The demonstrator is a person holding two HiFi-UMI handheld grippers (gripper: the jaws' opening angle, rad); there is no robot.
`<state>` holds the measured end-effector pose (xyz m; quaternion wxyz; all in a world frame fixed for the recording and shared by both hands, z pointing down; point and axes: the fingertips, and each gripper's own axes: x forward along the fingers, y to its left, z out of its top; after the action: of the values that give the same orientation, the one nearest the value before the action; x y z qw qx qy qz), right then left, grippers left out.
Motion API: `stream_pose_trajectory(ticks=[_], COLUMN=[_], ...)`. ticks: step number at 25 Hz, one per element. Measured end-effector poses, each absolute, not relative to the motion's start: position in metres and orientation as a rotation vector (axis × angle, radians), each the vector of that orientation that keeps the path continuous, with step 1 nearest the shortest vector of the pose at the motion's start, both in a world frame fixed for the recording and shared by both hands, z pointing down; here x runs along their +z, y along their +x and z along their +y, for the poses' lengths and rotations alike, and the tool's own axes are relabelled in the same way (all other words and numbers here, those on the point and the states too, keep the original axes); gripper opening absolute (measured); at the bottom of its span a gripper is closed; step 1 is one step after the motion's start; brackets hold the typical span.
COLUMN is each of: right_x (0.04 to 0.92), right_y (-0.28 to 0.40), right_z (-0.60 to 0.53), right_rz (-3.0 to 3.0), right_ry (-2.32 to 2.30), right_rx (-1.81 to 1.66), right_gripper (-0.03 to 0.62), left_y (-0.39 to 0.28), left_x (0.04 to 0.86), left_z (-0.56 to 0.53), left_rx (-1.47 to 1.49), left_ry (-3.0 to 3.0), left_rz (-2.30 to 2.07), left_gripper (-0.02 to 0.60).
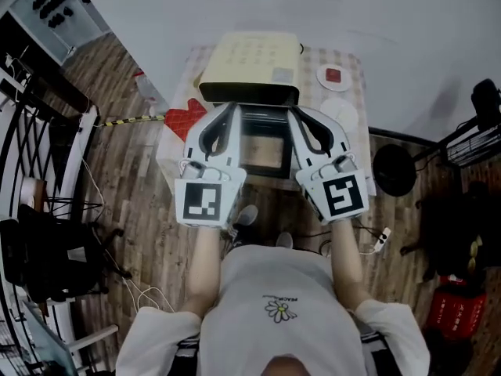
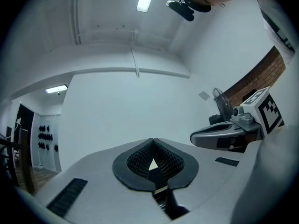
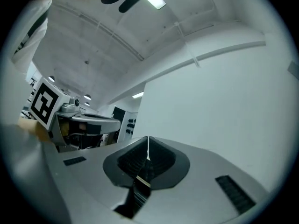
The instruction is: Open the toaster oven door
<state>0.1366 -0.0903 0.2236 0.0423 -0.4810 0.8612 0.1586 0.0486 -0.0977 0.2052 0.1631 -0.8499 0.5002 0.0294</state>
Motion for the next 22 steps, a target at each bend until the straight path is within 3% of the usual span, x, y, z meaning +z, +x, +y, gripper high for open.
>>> stream_pose_trajectory(ticks=[11, 22], right_x=[0.291, 0.295], right_y=[0.156, 0.141], right_z=[-0.071, -0.068], right_rz=[2.631, 2.654], right_ry=[-1.608, -1.551], right_rx=[0.274, 0.294], right_gripper=[0.011, 0.011], left_y=[0.038, 0.032], left_x=[0.262, 0.272], left_z=[-0.082, -0.083], left_rx=[0.074, 0.066], left_ry=[-2.453, -2.430], left_rz=[1.582, 1.609], left_gripper=[0.017, 0.017])
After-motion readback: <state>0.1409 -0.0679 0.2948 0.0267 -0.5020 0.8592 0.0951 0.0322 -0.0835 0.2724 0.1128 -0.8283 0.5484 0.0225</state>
